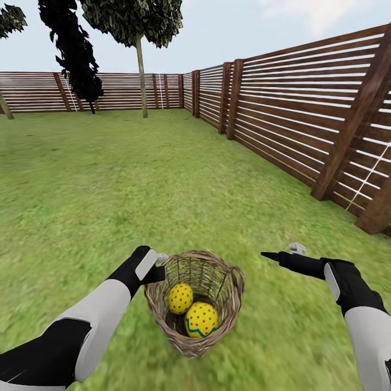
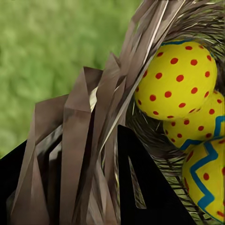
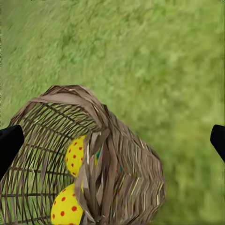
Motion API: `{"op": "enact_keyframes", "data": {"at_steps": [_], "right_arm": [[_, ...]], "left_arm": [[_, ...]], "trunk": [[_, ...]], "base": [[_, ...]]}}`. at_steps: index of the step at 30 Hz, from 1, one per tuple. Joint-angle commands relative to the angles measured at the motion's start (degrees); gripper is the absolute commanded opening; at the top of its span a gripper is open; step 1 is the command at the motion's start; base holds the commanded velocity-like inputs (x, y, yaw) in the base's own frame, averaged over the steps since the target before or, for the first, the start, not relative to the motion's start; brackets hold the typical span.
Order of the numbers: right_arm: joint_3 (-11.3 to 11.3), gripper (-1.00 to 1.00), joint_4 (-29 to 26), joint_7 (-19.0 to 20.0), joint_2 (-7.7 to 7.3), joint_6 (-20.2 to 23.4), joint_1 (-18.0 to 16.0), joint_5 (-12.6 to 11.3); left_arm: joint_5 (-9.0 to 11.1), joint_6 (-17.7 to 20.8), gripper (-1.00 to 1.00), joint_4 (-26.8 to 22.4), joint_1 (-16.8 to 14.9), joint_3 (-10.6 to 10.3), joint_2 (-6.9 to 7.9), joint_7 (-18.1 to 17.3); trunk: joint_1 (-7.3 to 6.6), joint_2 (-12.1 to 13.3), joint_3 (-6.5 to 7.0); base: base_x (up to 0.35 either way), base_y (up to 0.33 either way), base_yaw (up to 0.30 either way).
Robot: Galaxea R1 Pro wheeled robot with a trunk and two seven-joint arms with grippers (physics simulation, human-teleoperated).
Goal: Take the three Easter eggs out of the wicker basket on the lawn in the garden, then place them on the lawn next to a single tree (choose any tree) so that all three eggs are next to the same tree and none are left in the basket.
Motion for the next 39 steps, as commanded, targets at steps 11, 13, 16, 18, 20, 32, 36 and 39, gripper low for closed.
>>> {"op": "enact_keyframes", "data": {"at_steps": [11,13,16,18,20,32,36,39], "right_arm": [[-0.2,1.0,0.0,0.0,-0.01,0.2,0.0,0.1],[-0.2,1.0,0.1,-0.3,-0.04,0.1,0.0,0.1],[-0.2,1.0,0.1,-0.7,-0.11,-0.1,0.0,0.2],[-0.3,1.0,0.1,-2.4,-0.1,-0.1,0.0,0.3],[-0.3,1.0,0.4,-7.7,-0.04,-0.3,0.0,0.3],[-0.2,1.0,6.2,-35.5,0.55,-11.6,0.0,0.2],[0.1,1.0,16.6,-38.6,0.55,-22.6,0.0,0.9],[0.1,1.0,22.7,-40.8,0.99,-27.8,0.0,1.1]], "left_arm": [[1.1,0.1,-1.0,-0.1,0.0,-0.3,0.04,0.4],[1.1,0.2,-1.0,-0.1,0.0,-0.3,0.04,0.3],[1.1,0.2,-1.0,-0.1,0.0,-0.3,0.04,0.3],[1.1,0.2,-1.0,-0.1,0.0,-0.3,0.04,0.3],[1.1,0.2,-1.0,-0.1,0.0,-0.3,0.04,0.3],[1.1,0.2,-1.0,-0.1,0.0,-0.3,0.13,0.3],[1.1,0.2,-1.0,-0.2,0.0,-0.3,0.12,0.3],[1.1,0.2,-1.0,-0.2,0.0,-0.3,0.13,0.3]], "trunk": [[-2.43,4.4,1.93],[-2.87,5.2,2.29],[-3.53,6.4,2.83],[-3.97,7.2,3.19],[-4.41,8.0,3.54],[-7.04,12.8,5.7],[-7.92,14.4,6.42],[-8.58,15.6,6.96]], "base": [[0.0,0.0,0.0],[0.0,0.0,0.0],[0.0,0.0,0.0],[0.0,0.0,0.0],[0.0,0.0,0.0],[0.0,0.0,0.0],[0.0,0.0,0.0],[0.0,0.0,0.0]]}}
